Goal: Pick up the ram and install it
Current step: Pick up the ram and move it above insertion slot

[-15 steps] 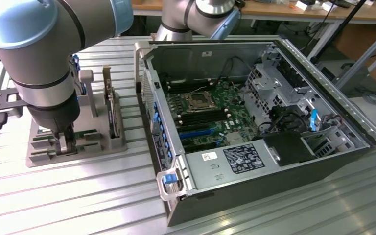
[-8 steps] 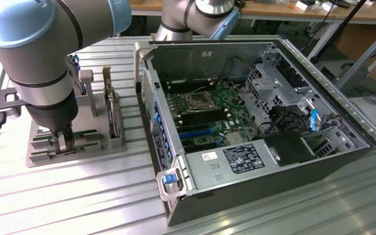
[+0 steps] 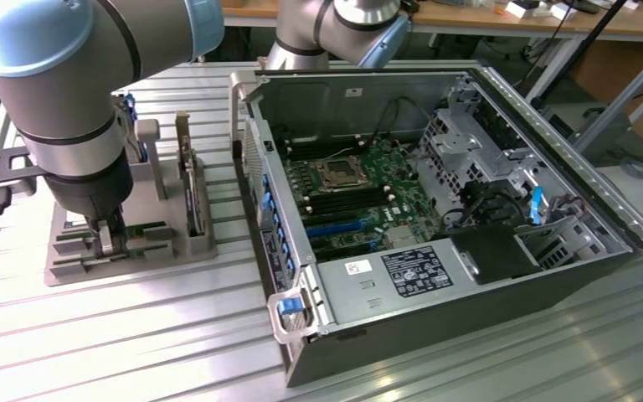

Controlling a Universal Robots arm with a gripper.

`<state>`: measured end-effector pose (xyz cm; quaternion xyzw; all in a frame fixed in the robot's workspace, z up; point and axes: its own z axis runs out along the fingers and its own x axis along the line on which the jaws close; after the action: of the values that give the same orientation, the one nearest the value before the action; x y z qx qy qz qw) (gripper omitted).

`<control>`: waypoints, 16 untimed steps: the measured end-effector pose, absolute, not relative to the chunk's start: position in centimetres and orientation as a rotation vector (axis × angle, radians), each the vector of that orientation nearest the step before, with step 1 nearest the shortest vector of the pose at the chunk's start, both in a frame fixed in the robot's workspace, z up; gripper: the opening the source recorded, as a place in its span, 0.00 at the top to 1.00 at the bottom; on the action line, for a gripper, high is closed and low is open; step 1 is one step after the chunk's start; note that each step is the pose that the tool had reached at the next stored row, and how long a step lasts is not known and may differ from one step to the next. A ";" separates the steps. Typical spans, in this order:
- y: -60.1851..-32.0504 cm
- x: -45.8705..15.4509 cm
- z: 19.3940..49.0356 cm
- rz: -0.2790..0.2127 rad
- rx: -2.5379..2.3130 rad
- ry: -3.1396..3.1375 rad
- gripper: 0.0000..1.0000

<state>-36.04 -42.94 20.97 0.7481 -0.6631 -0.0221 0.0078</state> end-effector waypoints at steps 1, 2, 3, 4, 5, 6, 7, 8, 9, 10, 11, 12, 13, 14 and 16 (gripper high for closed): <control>-42.9 -36.0 21.0 -0.069 2.339 -2.073 0.70; -43.0 -36.2 21.0 -0.069 2.339 -2.073 0.70; -43.1 -36.3 20.9 -0.069 2.337 -2.075 0.70; -43.1 -36.3 20.9 -0.069 2.334 -2.079 0.70; -43.1 -36.3 20.9 -0.069 2.333 -2.079 0.70; -43.1 -36.3 20.9 -0.069 2.333 -2.080 0.70; -43.1 -36.3 20.9 -0.069 2.333 -2.080 0.70; -43.1 -36.3 20.9 -0.069 2.333 -2.080 0.70; -43.1 -36.3 20.9 -0.069 2.333 -2.080 0.78; -43.1 -36.3 20.9 -0.069 2.333 -2.080 0.84; -43.1 -36.3 20.9 -0.069 2.333 -2.080 0.87; -43.1 -36.3 20.9 -0.069 2.333 -2.080 0.87; -43.1 -36.3 20.9 -0.069 2.333 -2.080 0.87; -43.1 -36.3 20.9 -0.069 2.333 -2.080 0.87; -43.1 -36.3 20.9 -0.069 2.333 -2.080 0.87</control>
<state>-36.29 -43.10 20.89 0.7463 -0.6652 -0.0220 0.0077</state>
